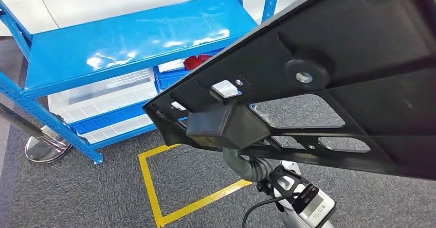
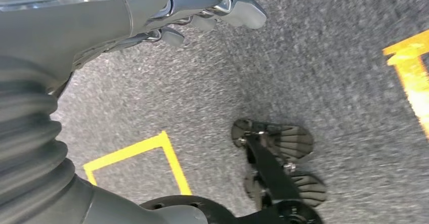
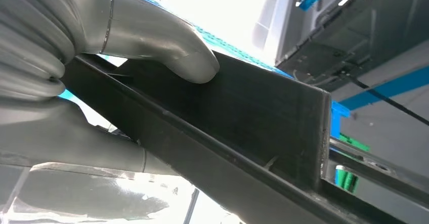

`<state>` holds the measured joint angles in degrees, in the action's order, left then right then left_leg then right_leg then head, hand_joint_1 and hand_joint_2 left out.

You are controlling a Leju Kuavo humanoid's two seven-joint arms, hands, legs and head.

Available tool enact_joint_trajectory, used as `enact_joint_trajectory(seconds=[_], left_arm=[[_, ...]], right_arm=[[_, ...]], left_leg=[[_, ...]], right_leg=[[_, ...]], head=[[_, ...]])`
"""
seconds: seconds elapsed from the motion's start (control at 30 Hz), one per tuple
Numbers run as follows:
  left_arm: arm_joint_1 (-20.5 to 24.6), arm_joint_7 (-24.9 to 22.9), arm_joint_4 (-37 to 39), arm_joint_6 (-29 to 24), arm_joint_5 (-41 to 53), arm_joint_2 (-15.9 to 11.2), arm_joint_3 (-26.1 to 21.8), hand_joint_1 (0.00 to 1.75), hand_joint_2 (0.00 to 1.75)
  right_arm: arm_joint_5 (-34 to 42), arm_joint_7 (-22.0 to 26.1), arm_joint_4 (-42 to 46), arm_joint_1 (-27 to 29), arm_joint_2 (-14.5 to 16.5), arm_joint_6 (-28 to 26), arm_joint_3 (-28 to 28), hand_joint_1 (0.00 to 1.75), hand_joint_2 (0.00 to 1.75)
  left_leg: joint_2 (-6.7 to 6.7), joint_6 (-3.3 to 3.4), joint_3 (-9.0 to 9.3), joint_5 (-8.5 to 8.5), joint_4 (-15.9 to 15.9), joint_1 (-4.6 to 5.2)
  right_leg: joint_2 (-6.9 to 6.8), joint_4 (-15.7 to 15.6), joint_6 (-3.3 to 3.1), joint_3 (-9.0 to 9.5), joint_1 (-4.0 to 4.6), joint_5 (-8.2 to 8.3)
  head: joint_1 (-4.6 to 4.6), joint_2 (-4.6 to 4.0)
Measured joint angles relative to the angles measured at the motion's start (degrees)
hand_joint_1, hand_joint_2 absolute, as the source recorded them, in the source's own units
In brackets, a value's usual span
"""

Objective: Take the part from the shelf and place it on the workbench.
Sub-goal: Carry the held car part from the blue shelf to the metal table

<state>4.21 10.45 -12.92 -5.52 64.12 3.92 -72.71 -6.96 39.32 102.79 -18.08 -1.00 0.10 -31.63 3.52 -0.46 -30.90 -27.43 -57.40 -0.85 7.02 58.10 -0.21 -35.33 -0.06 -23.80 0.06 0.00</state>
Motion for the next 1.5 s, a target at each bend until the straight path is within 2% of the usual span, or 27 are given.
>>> enact_joint_trajectory(seconds=[0.07, 0.13, 0.17, 0.23, 0.27, 0.3, 0.37, 0.43, 0.5, 0.57, 0.67, 0.7, 0.73, 0.77, 0.8, 0.87, 0.93, 1.0, 1.03, 1.1, 1.17, 1.23, 1.27, 1.33, 1.4, 1.47, 1.5], left_arm=[[0.08, -0.10, 0.13, 0.84, 0.51, 0.37, 0.48, 0.00, 1.75], [-0.04, -0.14, 0.21, 1.56, 0.83, 0.61, 0.98, 0.00, 1.75], [-0.20, -0.14, 0.24, 1.92, 0.92, 0.69, 1.16, 0.00, 1.75], [-0.40, -0.06, 0.27, 2.61, 1.20, 0.93, 1.40, 0.00, 1.75], [-0.40, 0.04, 0.28, 2.93, 1.34, 1.09, 1.49, 0.00, 1.75], [-0.35, 0.19, 0.29, 3.26, 1.39, 1.28, 1.56, 0.00, 1.75], [-0.24, 0.48, 0.30, 3.75, 1.27, 1.57, 1.63, 0.00, 1.75], [-0.22, 0.76, 0.31, 3.92, 0.76, 1.73, 1.63, 0.00, 1.75], [-0.19, 0.94, 0.31, 3.84, 0.19, 1.86, 1.60, 0.00, 1.75], [-0.15, 0.99, 0.31, 3.73, 0.02, 1.96, 1.55, 0.00, 1.75], [-0.47, 0.77, 0.31, 3.73, -0.04, 1.99, 1.42, 0.00, 1.75], [-0.66, 0.64, 0.31, 3.78, -0.14, 2.01, 1.36, 0.00, 1.75], [-0.81, 0.51, 0.31, 3.84, -0.25, 2.03, 1.31, 0.00, 1.75], [-0.88, 0.44, 0.31, 3.91, -0.38, 2.06, 1.27, 0.00, 1.75], [-0.89, 0.40, 0.31, 3.96, -0.50, 2.08, 1.23, 0.00, 1.75], [-0.86, 0.36, 0.31, 3.97, -0.79, 2.10, 1.14, 0.00, 1.75], [-0.79, 0.38, 0.31, 3.61, -1.24, 2.18, 0.98, 0.00, 1.75], [-0.64, 0.55, 0.31, 2.92, -1.67, 2.30, 0.83, 0.00, 1.75], [-0.52, 0.75, 0.31, 2.63, -1.85, 2.36, 0.76, 0.00, 1.75], [-0.37, 1.12, 0.31, 2.38, -2.11, 2.45, 0.56, 0.00, 1.75], [-0.48, 1.28, 0.31, 2.39, -2.26, 2.44, 0.28, 0.00, 1.75], [-0.64, 1.39, 0.31, 2.32, -2.29, 2.30, 0.01, 0.00, 1.75], [-0.65, 1.51, 0.31, 2.25, -2.32, 2.20, -0.10, 0.00, 1.75], [-0.56, 1.88, 0.31, 2.16, -2.33, 2.02, -0.25, 0.00, 1.75], [-0.46, 2.25, 0.31, 2.17, -2.28, 1.82, -0.27, 0.00, 1.75], [-0.34, 2.50, 0.31, 2.24, -2.12, 1.51, -0.27, 0.00, 1.75], [-0.24, 2.61, 0.31, 2.29, -2.03, 1.33, -0.27, 0.00, 1.75]], right_arm=[[-0.03, 0.01, 0.33, 0.24, -0.72, 0.61, -0.07, 1.75, 1.75], [-0.11, -0.01, 0.55, 0.56, -1.28, 1.41, -0.13, 1.75, 1.75], [-0.20, -0.03, 0.58, 0.80, -1.50, 1.78, -0.16, 1.75, 1.75], [-0.50, -0.13, 0.73, 1.49, -2.06, 2.63, -0.17, 1.75, 1.75], [-0.66, -0.20, 0.88, 1.80, -2.34, 2.97, -0.17, 1.75, 1.75], [-0.77, -0.27, 1.11, 2.04, -2.60, 3.29, -0.16, 1.75, 1.75], [-0.78, -0.43, 1.61, 2.25, -2.94, 3.78, -0.14, 1.75, 1.75], [-0.25, -0.52, 1.92, 2.39, -3.21, 4.38, 0.00, 1.75, 1.75], [0.67, -0.53, 2.06, 2.62, -3.51, 4.99, 0.36, 1.75, 1.75], [1.42, -0.51, 2.14, 2.78, -3.79, 5.45, 0.87, 1.75, 1.75], [2.01, -0.60, 2.19, 3.18, -4.03, 5.95, 1.58, 1.75, 1.75], [2.15, -0.68, 2.19, 3.52, -4.10, 6.03, 1.81, 1.75, 1.75], [2.31, -0.78, 2.19, 3.93, -4.17, 6.08, 2.09, 1.75, 1.75], [2.48, -0.90, 2.20, 4.32, -4.22, 6.12, 2.42, 1.75, 1.75], [2.66, -0.98, 2.20, 4.65, -4.27, 6.26, 2.77, 1.75, 1.75], [2.99, -1.04, 2.20, 4.98, -4.31, 6.86, 3.22, 1.75, 1.75], [3.32, -0.96, 2.19, 5.05, -4.30, 7.82, 3.42, 1.75, 1.75], [3.68, -0.83, 2.15, 5.02, -4.28, 8.68, 3.70, 1.75, 1.75], [3.85, -0.76, 2.12, 4.99, -4.27, 8.96, 3.97, 1.75, 1.75], [4.15, -0.69, 2.07, 4.79, -4.22, 9.11, 4.61, 1.75, 1.75], [4.48, -0.67, 2.02, 4.83, -4.08, 9.01, 5.22, 1.75, 1.75], [4.75, -0.55, 1.99, 5.40, -3.92, 8.79, 5.71, 1.75, 1.75], [4.85, -0.42, 1.99, 5.78, -3.83, 8.62, 5.88, 1.75, 1.75], [5.03, -0.16, 2.00, 6.39, -3.60, 8.43, 6.19, 1.75, 1.75], [5.16, -0.03, 2.01, 6.59, -3.44, 8.78, 6.73, 1.75, 1.75], [5.11, -0.02, 2.01, 6.65, -3.12, 9.19, 7.22, 1.75, 1.75], [5.05, -0.02, 2.02, 6.70, -2.90, 9.30, 7.35, 1.75, 1.75]], left_leg=[[-1.43, 0.71, 0.07, 0.49, 0.49, -0.23], [-2.96, 1.11, 0.03, 0.71, 0.73, -0.22], [-3.75, 1.16, -0.02, 0.71, 0.71, -0.15], [-5.34, 1.15, -0.08, 0.67, 0.67, -0.08], [-6.08, 1.10, -0.08, 0.63, 0.64, -0.08], [-6.72, 1.00, -0.05, 0.56, 0.61, -0.08], [-7.78, 0.61, 0.08, 0.32, 0.46, 0.11], [-8.77, 0.00, 0.21, 0.10, 0.35, 0.38], [-9.77, -0.67, 0.38, -0.03, 0.40, 0.44], [-8.40, -1.22, -0.09, -1.44, -1.15, 0.23], [-4.59, -1.58, -4.42, -7.07, -11.33, 0.02], [-4.20, -1.63, -6.00, -8.33, -14.83, 0.01], [-4.04, -1.65, -6.85, -8.55, -16.69, 0.02], [-3.97, -1.60, -6.68, -7.61, -16.29, 0.01], [-3.72, -1.49, -5.46, -5.69, -13.60, -0.02], [-1.58, -1.12, -1.86, -1.79, -5.54, -0.20], [0.32, -0.72, -0.02, -0.64, -1.08, -0.26], [-0.10, -0.23, 0.09, -0.80, -0.57, -0.14], [-0.68, 0.15, 0.16, -0.60, -0.33, -0.18], [-1.95, 0.88, 0.33, -0.14, 0.17, -0.32], [-3.38, 1.27, 0.32, -0.02, 0.28, -0.15], [-4.86, 1.34, 0.30, -0.11, 0.26, 0.02], [-5.56, 1.29, 0.33, -0.19, 0.25, 0.06], [-6.84, 1.03, 0.55, -0.42, 0.24, 0.11], [-7.86, 0.59, 0.86, -0.74, 0.22, 0.33], [-8.80, 0.01, 1.08, -1.00, 0.26, 0.59], [-9.33, -0.30, 1.21, -1.08, 0.32, 0.66]], right_leg=[[-1.51, 2.08, 0.61, -1.12, 0.12, -1.38], [-4.68, 8.30, 1.12, -3.95, 0.10, -4.94], [-5.63, 12.07, 1.37, -5.67, -0.09, -6.65], [-6.48, 15.83, 1.73, -7.22, -0.49, -7.51], [-6.83, 14.50, 1.80, -6.38, -0.64, -6.48], [-7.41, 11.11, 1.77, -4.46, -0.71, -4.76], [-10.01, 3.15, 1.31, -0.14, -0.47, -2.14], [-11.36, -0.18, 0.59, 1.43, 0.01, -1.58], [-10.17, -0.28, -0.08, 1.21, 0.15, -1.39], [-8.98, -0.67, -0.78, 1.24, -0.10, -1.00], [-7.08, -0.91, -1.44, 1.15, -0.22, -0.69], [-6.32, -0.89, -1.49, 1.12, -0.15, -0.66], [-5.54, -0.85, -1.50, 1.12, -0.10, -0.64], [-4.75, -0.78, -1.48, 1.13, -0.07, -0.62], [-3.96, -0.66, -1.43, 1.15, -0.08, -0.61], [-2.51, -0.20, -1.15, 1.00, -0.05, -0.66], [-1.26, 0.20, -0.52, 0.45, -0.08, -0.57], [-0.16, 0.14, 0.28, -0.04, -0.23, -0.23], [-0.46, 0.31, 0.60, -0.23, -0.26, -0.28], [-2.94, 2.99, 1.07, -1.55, -0.17, -1.96], [-5.69, 9.94, 1.48, -4.83, -0.36, -5.55], [-6.41, 15.93, 1.81, -7.67, -0.67, -7.59], [-6.59, 16.11, 1.86, -7.72, -0.76, -7.11], [-7.58, 10.34, 1.70, -4.62, -0.76, -3.90], [-10.13, 2.88, 1.05, -0.70, -0.30, -1.55], [-11.16, 0.25, 0.28, 0.45, 0.23, -1.27], [-10.51, 0.21, -0.03, 0.32, 0.33, -1.13]], head=[[0.27, -0.01], [0.62, -0.01], [0.71, -0.01], [0.73, -0.01], [0.73, -0.01], [0.74, -0.01], [0.70, -0.01], [0.66, -0.01], [0.65, -0.01], [0.58, -0.01], [0.33, -0.01], [0.28, -0.01], [0.28, -0.01], [0.28, -0.01], [0.28, -0.01], [0.28, -0.01], [0.26, -0.01], [0.27, 0.00], [0.27, 0.00], [0.53, -0.01], [0.78, -0.01], [0.79, -0.01], [0.80, -0.01], [0.80, 0.00], [0.77, 0.00], [0.74, -0.01], [0.73, -0.02]])
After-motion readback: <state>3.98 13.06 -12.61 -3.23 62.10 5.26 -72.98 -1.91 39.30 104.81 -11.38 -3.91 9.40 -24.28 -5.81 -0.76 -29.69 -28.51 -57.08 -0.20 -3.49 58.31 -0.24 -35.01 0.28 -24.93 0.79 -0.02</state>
